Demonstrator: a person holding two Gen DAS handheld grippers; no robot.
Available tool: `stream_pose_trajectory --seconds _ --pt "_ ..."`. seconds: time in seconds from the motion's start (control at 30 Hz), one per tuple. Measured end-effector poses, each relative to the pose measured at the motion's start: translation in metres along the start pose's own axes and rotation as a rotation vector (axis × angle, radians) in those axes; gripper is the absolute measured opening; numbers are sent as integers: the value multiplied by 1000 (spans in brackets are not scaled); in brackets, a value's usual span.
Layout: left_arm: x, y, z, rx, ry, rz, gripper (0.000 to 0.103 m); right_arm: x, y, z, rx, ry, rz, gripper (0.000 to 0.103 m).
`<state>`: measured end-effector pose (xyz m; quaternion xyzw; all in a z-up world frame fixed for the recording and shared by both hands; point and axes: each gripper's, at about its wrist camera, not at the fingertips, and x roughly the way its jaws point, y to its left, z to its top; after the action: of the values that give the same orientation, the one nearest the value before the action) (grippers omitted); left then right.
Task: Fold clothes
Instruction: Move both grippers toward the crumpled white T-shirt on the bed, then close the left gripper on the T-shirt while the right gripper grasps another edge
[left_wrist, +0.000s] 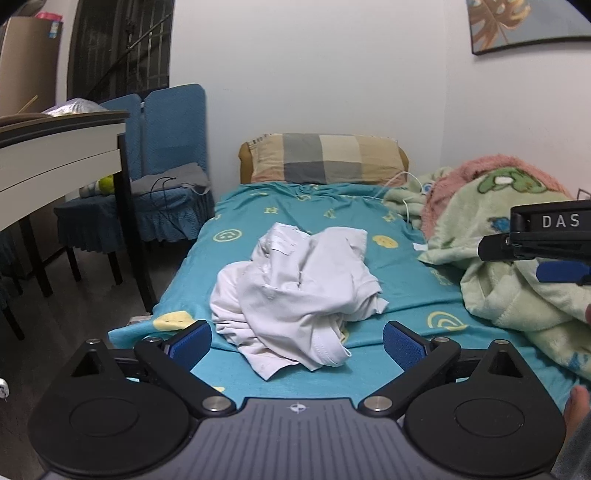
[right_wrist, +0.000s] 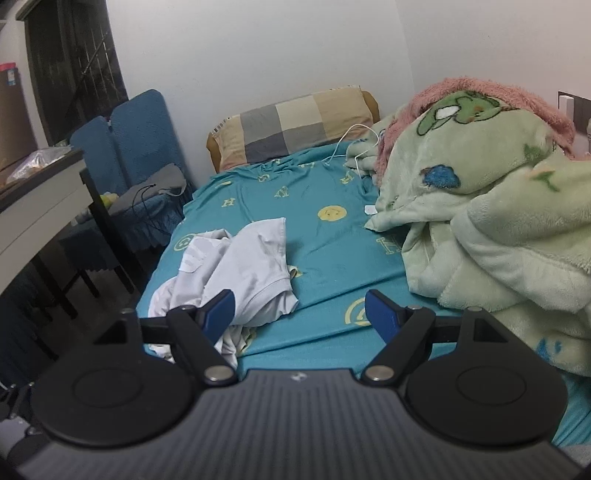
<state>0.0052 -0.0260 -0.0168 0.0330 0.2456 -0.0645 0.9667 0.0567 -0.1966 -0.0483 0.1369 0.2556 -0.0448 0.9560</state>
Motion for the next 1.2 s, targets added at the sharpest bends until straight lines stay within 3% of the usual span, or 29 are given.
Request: stream_pose_trajectory --seconds 0.47,0.7,0.77,0.87,1.0,1.2 --pt "72 -22 -1 7 117 -46 86 22 -28 -11 11 96 0 79" --pt "137 -25 -4 -13 203 -56 57 28 -42 -11 75 103 0 79" --pt "154 -24 -7 -20 208 -54 53 31 -45 -12 92 110 -9 79" --pt "169 -21 -12 -21 217 -40 31 38 -50 -12 114 117 -18 79" --pt "159 -12 -13 -63 191 -43 11 44 -51 -12 122 113 -27 79" --pt "94 0 7 -66 77 -96 8 39 -48 -11 108 71 36 79"
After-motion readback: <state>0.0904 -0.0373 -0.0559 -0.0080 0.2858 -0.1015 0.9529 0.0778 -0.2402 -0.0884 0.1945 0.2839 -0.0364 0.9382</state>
